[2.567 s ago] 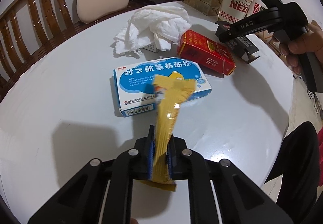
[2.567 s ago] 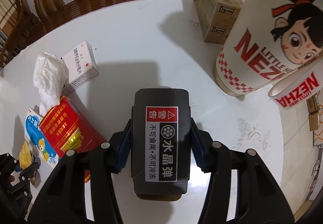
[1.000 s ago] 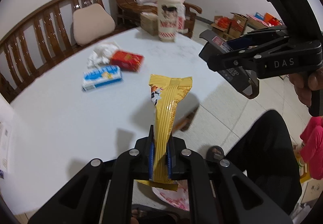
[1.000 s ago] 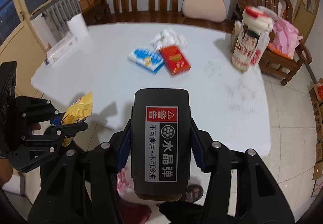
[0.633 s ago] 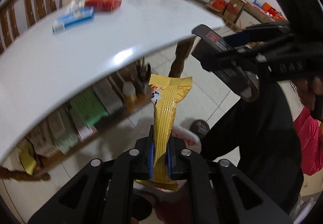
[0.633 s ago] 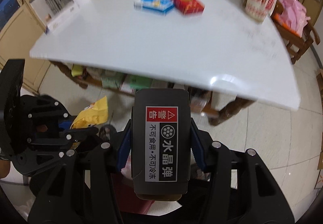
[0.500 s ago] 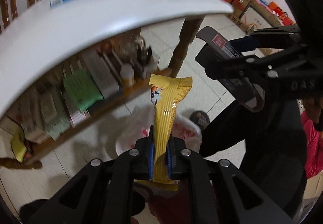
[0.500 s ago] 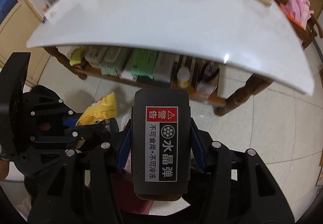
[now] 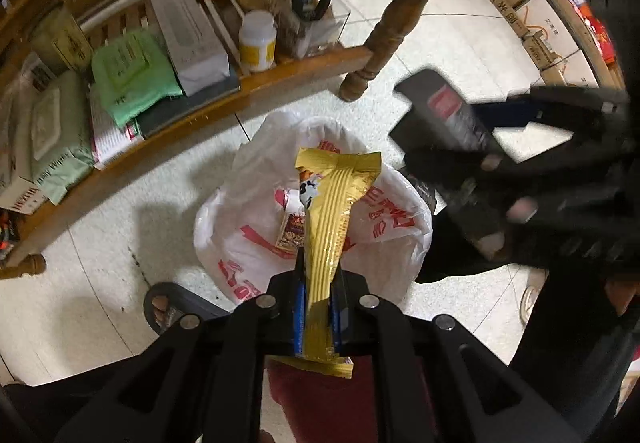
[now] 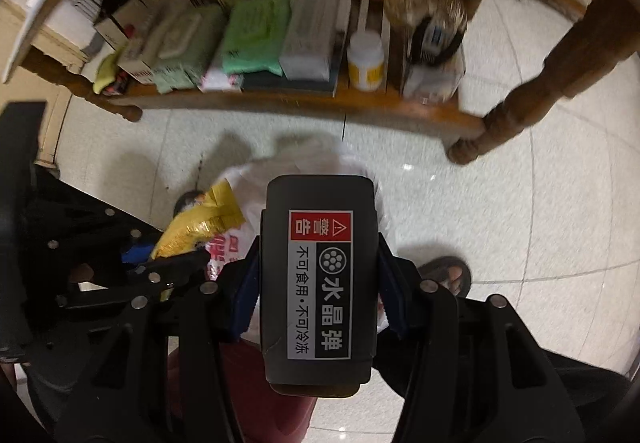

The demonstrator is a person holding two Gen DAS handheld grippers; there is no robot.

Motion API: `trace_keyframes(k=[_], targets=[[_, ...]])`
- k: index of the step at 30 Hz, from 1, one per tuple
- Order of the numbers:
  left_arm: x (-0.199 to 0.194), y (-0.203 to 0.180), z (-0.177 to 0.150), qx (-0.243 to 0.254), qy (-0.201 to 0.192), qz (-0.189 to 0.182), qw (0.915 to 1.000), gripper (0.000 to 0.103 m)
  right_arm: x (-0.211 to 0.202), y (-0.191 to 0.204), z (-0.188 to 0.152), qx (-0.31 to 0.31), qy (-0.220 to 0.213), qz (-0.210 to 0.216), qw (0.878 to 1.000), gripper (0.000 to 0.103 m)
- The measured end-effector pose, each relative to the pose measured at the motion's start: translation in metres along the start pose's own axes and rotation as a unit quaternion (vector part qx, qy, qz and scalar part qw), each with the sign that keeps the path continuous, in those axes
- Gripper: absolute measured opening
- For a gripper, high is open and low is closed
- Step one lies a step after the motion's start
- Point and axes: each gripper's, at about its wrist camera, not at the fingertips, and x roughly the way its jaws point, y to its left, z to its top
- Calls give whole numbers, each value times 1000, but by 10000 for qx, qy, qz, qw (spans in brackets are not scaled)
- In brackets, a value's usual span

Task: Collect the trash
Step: 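Carry the yellow wrapper and black case down to the white plastic bag, then open the right tool to drop the black case into the bag while the left tool lowers the wrapper in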

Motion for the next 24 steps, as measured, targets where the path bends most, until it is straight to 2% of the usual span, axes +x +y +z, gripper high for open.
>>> trace_keyframes(k=[11, 15, 24], targets=[[76, 21, -1, -492, 695, 147, 9963, 10, 75, -13, -2, 521, 472, 20, 9975, 51], [92, 30, -7, -665, 818, 151, 9943, 10, 92, -14, -6, 585, 594, 41, 9965, 52], [114, 35, -15, -686, 1094, 192, 9914, 10, 116, -10, -7, 614, 862, 97, 9943, 52]])
